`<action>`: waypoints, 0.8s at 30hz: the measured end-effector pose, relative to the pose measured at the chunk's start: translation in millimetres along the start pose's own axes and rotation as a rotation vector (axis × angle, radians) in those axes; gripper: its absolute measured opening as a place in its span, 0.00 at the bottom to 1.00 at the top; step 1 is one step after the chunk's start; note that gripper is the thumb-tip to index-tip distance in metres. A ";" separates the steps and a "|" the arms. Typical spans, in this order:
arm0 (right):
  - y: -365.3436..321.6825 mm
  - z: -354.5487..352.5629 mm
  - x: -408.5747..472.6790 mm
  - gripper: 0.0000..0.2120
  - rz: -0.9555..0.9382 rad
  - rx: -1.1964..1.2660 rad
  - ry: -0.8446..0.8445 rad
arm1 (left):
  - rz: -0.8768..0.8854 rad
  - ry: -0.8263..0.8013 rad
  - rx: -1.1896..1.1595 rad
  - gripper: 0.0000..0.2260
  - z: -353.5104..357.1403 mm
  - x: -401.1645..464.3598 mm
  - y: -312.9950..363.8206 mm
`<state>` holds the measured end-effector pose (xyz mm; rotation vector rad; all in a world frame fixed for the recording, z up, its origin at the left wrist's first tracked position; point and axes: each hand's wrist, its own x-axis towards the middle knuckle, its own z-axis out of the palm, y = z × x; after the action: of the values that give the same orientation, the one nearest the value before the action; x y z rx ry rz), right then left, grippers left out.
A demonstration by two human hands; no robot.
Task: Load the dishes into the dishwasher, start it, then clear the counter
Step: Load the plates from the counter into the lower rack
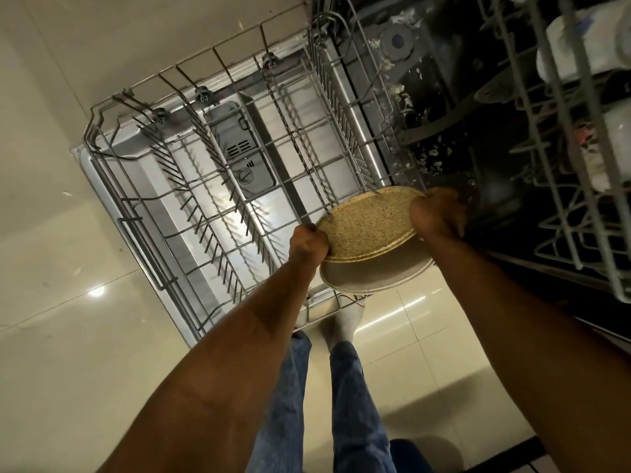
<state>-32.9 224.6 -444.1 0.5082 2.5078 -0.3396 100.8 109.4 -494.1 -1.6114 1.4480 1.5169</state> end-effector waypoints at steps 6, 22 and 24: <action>1.0 4.6 4.1 0.17 -0.048 -0.143 0.059 | 0.052 -0.044 0.060 0.17 3.3 9.8 -4.4; 8.1 -36.8 -53.4 0.20 -0.713 -0.505 -0.045 | 0.206 -0.086 0.237 0.18 -16.5 -77.8 6.6; 7.7 -48.6 -65.6 0.22 -0.736 -0.498 -0.066 | 0.228 -0.099 0.261 0.17 -20.4 -89.3 7.7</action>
<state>-1.6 229.5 -368.5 -0.6230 2.4981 0.0164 118.1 120.6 -404.5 -1.2366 1.7384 1.4337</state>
